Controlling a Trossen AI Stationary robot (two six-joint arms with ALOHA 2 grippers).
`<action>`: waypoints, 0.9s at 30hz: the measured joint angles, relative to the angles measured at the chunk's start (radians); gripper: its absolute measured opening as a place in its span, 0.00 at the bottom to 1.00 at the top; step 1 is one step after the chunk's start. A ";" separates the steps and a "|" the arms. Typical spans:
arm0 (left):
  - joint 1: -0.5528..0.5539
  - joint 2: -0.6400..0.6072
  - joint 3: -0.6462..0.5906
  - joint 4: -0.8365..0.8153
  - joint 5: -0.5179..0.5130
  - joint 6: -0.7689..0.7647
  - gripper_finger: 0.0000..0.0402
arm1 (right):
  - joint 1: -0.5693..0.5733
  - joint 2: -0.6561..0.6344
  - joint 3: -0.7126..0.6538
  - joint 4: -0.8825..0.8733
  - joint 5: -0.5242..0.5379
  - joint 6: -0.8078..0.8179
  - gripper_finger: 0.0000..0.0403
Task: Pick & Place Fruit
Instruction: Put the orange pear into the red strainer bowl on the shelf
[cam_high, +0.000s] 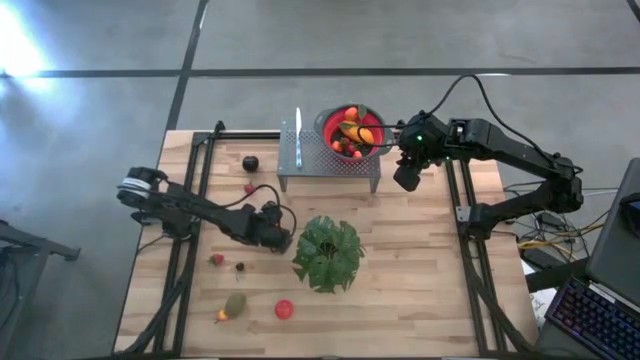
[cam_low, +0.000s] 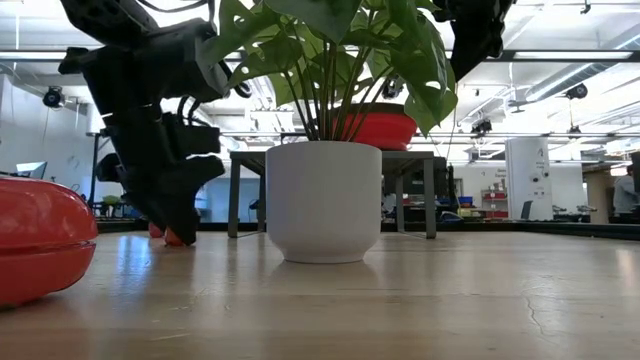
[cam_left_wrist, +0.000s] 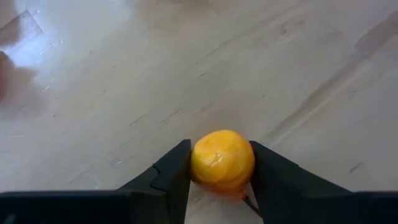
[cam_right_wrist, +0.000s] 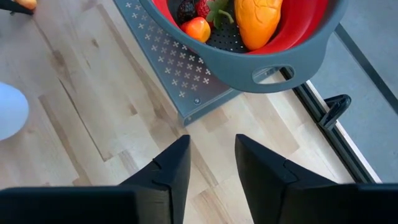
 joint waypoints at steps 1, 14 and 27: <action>0.001 -0.008 0.000 -0.006 0.009 0.012 0.37 | 0.000 0.000 0.000 0.000 0.000 0.000 0.32; -0.001 -0.345 -0.002 -0.061 -0.218 0.169 0.37 | 0.000 0.000 -0.009 0.027 -0.003 -0.007 0.37; -0.014 -0.546 -0.124 0.777 -0.334 0.904 0.37 | 0.053 0.003 -0.078 0.353 -0.190 -0.076 0.31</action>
